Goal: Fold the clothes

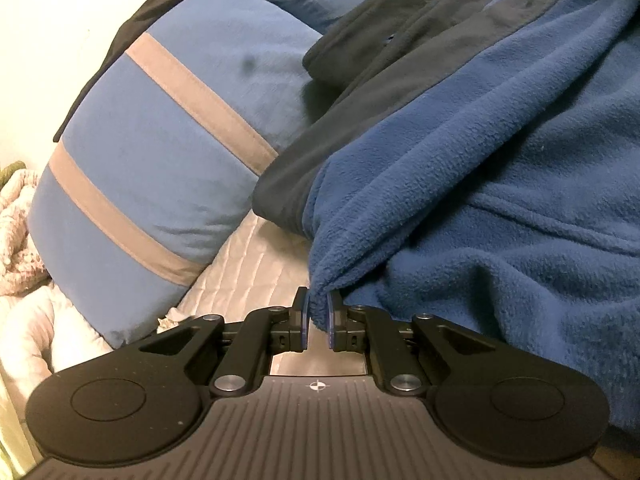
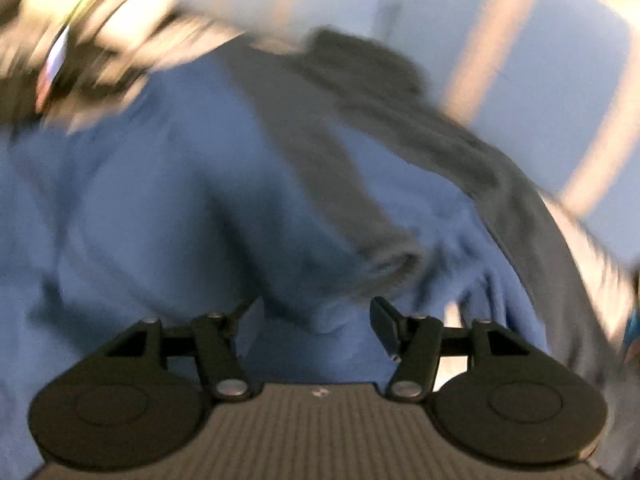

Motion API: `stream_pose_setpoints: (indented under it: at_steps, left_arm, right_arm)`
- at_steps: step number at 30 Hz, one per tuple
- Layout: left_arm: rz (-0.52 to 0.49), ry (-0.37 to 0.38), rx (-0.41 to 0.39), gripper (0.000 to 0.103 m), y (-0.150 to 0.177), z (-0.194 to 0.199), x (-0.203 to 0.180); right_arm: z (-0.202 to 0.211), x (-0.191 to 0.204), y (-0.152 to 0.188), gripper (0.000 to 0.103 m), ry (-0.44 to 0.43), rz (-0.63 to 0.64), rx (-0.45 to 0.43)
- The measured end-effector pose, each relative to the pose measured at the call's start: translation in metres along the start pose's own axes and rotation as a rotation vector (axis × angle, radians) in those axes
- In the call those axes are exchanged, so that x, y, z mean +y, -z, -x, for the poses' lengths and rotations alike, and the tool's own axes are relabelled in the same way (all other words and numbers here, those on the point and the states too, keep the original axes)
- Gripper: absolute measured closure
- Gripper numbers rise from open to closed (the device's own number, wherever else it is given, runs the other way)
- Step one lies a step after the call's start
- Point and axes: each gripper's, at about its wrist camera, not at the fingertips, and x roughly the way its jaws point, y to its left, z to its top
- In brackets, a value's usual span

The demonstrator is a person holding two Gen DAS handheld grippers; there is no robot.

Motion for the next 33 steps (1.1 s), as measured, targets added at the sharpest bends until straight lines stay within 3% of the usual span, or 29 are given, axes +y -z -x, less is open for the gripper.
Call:
stream_pose_setpoints:
  at_steps: [4,6,11,17,23,24,27,30,33]
  left_arm:
    - [0.023,-0.004,0.006,0.092,-0.001,-0.001,0.0]
    - [0.042,0.001,0.009,0.092,-0.001,-0.001,0.001]
    - [0.085,0.02,0.016,0.091,-0.002,-0.001,0.007]
    - [0.084,0.001,0.015,0.083,-0.001,-0.002,0.005]
    - [0.099,-0.005,0.017,0.083,-0.001,-0.003,0.004]
    - [0.1,-0.009,0.016,0.083,-0.001,-0.003,0.004]
    - [0.099,-0.02,0.01,0.083,-0.002,-0.001,0.002]
    - [0.091,-0.038,-0.003,0.081,-0.003,0.003,0.002]
    - [0.09,-0.061,-0.017,0.07,-0.006,0.007,0.003]
  right_arm:
    - [-0.01,-0.044,0.004,0.032,-0.145,-0.329,-0.053]
    - [-0.021,-0.056,0.006,0.032,-0.203,-0.433,-0.052]
    - [-0.053,-0.081,0.017,0.032,-0.259,-0.662,-0.05]
    - [-0.076,-0.098,0.027,0.032,-0.266,-0.78,-0.061]
    - [-0.085,-0.102,0.032,0.033,-0.254,-0.854,-0.087]
    - [-0.086,-0.101,0.032,0.037,-0.247,-0.859,-0.088]
    - [-0.087,-0.095,0.029,0.081,-0.219,-0.853,-0.083]
    - [-0.081,-0.09,0.025,0.089,-0.196,-0.836,-0.087]
    - [-0.068,-0.089,0.017,0.09,-0.166,-0.803,-0.1]
